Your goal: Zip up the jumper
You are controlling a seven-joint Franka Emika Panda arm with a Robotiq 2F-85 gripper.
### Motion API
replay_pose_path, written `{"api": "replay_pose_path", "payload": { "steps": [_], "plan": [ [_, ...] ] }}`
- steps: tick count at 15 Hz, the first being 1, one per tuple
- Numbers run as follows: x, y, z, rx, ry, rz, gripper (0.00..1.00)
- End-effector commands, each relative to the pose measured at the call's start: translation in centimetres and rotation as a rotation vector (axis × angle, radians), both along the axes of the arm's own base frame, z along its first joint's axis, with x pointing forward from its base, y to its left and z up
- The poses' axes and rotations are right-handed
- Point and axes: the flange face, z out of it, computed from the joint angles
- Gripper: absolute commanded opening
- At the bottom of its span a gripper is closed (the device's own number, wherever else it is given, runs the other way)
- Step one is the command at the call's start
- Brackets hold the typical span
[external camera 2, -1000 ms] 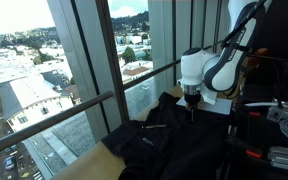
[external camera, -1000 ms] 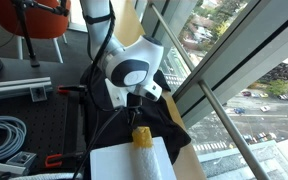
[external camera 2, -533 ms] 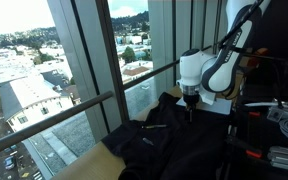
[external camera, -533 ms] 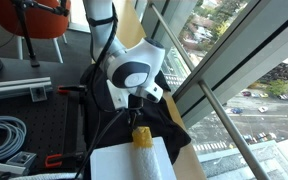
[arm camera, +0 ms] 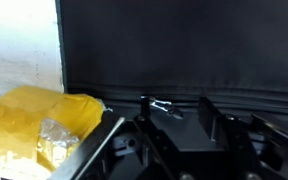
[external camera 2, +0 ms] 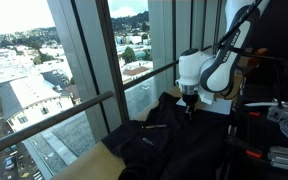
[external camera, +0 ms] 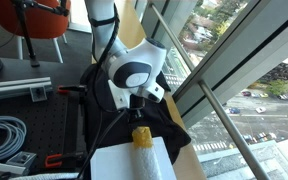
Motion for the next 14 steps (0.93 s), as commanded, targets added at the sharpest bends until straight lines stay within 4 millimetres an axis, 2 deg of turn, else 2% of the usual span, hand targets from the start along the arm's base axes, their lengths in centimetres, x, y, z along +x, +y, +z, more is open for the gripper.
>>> {"api": "replay_pose_path", "payload": {
  "steps": [1, 4, 9, 14],
  "plan": [
    [0.5, 0.1, -0.4, 0.002, -0.009, 0.014, 0.23],
    [0.7, 0.2, -0.5, 0.002, -0.007, 0.018, 0.01],
    [1.1, 0.2, -0.6, 0.001, -0.006, 0.023, 0.02],
    [1.9, 2.5, 0.7, 0.016, -0.024, 0.047, 0.02]
  ]
}}
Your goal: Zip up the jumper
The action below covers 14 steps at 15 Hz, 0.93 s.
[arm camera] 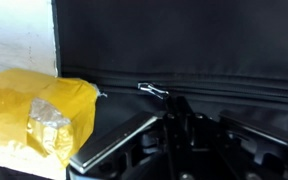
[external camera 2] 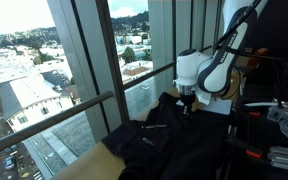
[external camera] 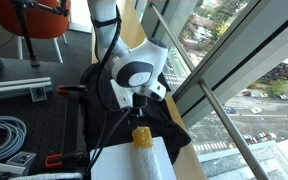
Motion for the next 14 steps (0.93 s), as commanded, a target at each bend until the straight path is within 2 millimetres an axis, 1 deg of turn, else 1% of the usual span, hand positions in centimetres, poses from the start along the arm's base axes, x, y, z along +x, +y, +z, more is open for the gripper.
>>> {"api": "replay_pose_path", "payload": {
  "steps": [1, 6, 10, 14],
  "plan": [
    [1.0, 2.5, 0.9, 0.018, -0.014, 0.028, 0.02],
    [0.7, 6.2, 0.8, 0.019, 0.0, 0.076, 0.02],
    [-0.3, 9.6, 0.7, 0.021, 0.01, 0.132, 0.02],
    [-0.6, 12.6, 1.0, 0.022, 0.014, 0.181, 0.02]
  ]
}}
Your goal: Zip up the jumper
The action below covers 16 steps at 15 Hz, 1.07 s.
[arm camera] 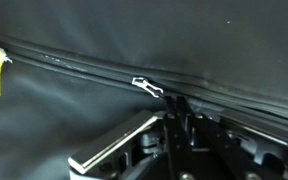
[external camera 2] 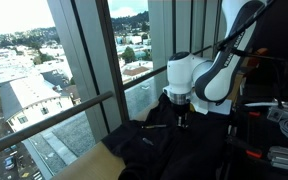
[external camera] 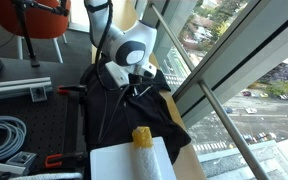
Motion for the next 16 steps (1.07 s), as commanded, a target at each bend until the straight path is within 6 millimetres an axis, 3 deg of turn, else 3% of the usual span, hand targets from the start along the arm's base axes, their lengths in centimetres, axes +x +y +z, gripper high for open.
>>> {"api": "replay_pose_path", "payload": {
  "steps": [1, 16],
  "plan": [
    [0.5, 3.8, 0.9, 0.02, -0.008, 0.035, 0.02],
    [-0.1, 17.1, 1.5, 0.088, -0.002, 0.196, 0.02]
  ]
}}
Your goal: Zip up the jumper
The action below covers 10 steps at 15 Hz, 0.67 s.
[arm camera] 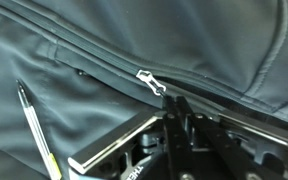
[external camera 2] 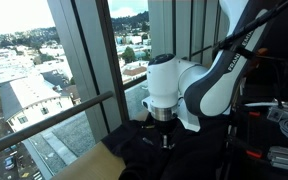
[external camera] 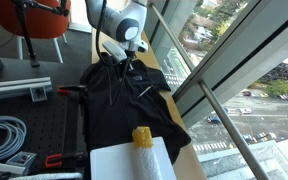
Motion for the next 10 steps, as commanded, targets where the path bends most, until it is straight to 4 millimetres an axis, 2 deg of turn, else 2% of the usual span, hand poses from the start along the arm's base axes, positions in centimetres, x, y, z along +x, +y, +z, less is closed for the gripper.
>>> {"api": "replay_pose_path", "payload": {
  "steps": [1, 5, 10],
  "plan": [
    [0.8, 4.4, 0.0, 0.037, -0.004, 0.024, 0.02],
    [0.3, 7.8, -0.4, 0.059, 0.002, 0.069, 0.02],
    [-1.4, 12.5, 0.0, 0.091, 0.008, 0.134, 0.02]
  ]
}}
